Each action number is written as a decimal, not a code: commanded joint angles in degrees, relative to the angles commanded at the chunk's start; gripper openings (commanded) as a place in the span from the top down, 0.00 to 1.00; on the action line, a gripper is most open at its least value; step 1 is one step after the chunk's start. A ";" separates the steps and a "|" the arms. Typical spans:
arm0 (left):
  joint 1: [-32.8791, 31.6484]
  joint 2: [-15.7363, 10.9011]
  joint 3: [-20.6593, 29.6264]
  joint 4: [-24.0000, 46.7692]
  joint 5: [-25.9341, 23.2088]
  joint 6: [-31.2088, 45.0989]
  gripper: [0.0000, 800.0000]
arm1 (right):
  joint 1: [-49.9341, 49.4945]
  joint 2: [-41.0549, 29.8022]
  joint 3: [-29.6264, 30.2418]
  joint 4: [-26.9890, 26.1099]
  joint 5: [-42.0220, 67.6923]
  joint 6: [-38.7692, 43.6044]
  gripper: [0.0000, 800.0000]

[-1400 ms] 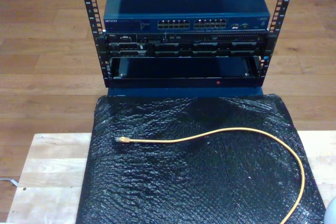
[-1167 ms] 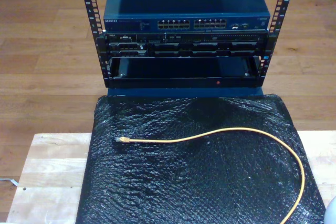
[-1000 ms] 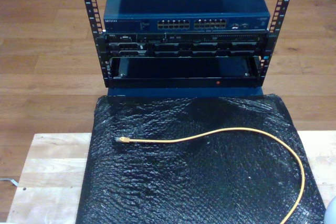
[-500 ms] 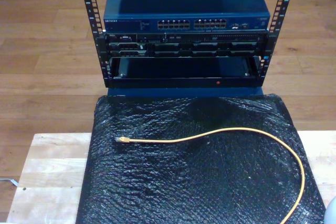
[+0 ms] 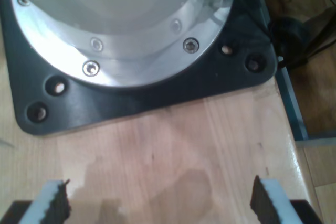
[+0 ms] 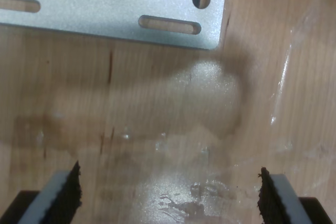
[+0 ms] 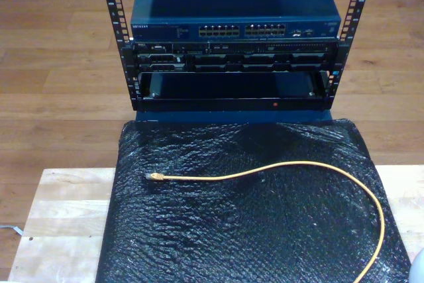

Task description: Grab the cable and plug it in

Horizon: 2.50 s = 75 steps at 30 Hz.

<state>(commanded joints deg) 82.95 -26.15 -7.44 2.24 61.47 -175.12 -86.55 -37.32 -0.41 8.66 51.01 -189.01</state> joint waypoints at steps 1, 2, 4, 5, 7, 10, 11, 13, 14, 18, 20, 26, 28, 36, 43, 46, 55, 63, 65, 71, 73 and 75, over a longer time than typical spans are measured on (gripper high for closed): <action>0.00 0.00 0.00 0.00 0.00 0.00 0.00 | 0.00 -0.09 -0.09 0.00 -0.09 0.00 0.00; 0.00 0.00 0.00 0.00 0.00 0.00 0.00 | 0.00 -0.26 0.00 0.00 -0.09 0.00 0.00; -0.09 0.00 0.00 0.00 0.00 0.00 0.00 | 0.00 -0.35 0.00 0.00 -0.09 0.09 0.00; -0.09 0.00 0.00 0.00 0.00 0.00 0.00 | 0.00 -0.44 0.09 0.00 -0.09 0.00 0.00; -0.09 0.00 0.00 0.00 0.00 0.00 0.00 | 0.09 -0.44 0.35 0.00 -0.18 -0.09 0.00; 0.00 0.00 -0.09 0.00 0.00 0.00 0.00 | 0.00 -0.44 0.35 0.00 -0.18 -0.09 0.00; 0.00 0.09 0.00 0.00 0.00 0.00 0.00 | 0.00 -0.44 0.35 0.00 -0.18 -0.09 0.00; -0.09 0.00 0.00 0.00 0.00 0.00 0.00 | 0.00 -0.44 0.35 0.00 -0.18 -0.09 0.00; -0.09 0.00 0.00 0.00 0.00 0.00 0.00 | 0.00 -0.44 0.35 0.00 -0.18 -0.09 0.00; 0.00 0.00 0.00 0.00 -0.09 0.00 0.00 | 0.00 -0.44 0.35 0.00 -0.18 -0.09 0.00; 0.00 0.00 0.00 0.00 -0.09 0.00 0.00 | 0.00 -0.44 0.35 0.09 -0.18 0.00 0.00; -0.09 0.09 0.09 0.09 -0.09 -0.09 0.00 | 0.00 -0.53 -0.44 0.00 0.18 0.09 0.00; -0.09 0.18 0.09 0.09 0.18 -0.09 0.00 | 0.09 -1.14 -0.79 0.09 0.53 0.26 0.00; 0.00 -1.23 -1.76 0.18 3.25 -0.26 0.00 | 0.00 -3.78 -3.34 0.09 5.01 0.35 0.00; -0.18 -1.23 -4.04 0.18 8.09 -0.26 0.00 | 0.00 -3.69 -8.97 0.09 13.80 3.87 0.00; -0.26 -1.32 -4.57 0.18 8.62 -0.79 0.00 | 0.00 -3.69 -10.99 0.09 16.35 6.59 0.00; -1.32 -1.49 -10.11 0.18 16.70 -3.78 0.00 | 0.26 0.00 -21.63 0.44 26.73 12.22 0.01; -5.80 -1.49 -15.12 -1.05 22.24 -9.41 0.00 | 2.64 3.96 -29.45 0.53 31.65 19.52 0.01; -7.30 -1.58 -16.53 -2.02 23.74 -10.29 0.00 | 4.57 5.80 -31.30 0.62 32.18 22.68 0.01; -10.64 -1.49 -20.75 -5.36 31.56 -13.27 0.00 | 9.67 13.63 -39.38 0.70 37.10 32.62 0.01; -11.34 -1.58 -21.54 -6.07 33.05 -14.42 0.00 | 10.90 15.12 -41.58 1.41 37.27 34.99 0.01; -11.96 -1.58 -22.15 -7.30 33.67 -15.65 0.00 | 11.34 16.26 -43.25 3.60 37.36 36.84 0.01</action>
<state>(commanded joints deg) 70.99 -27.74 -29.59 -5.05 95.14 -190.77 -75.21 -21.05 -43.66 12.26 88.37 -152.18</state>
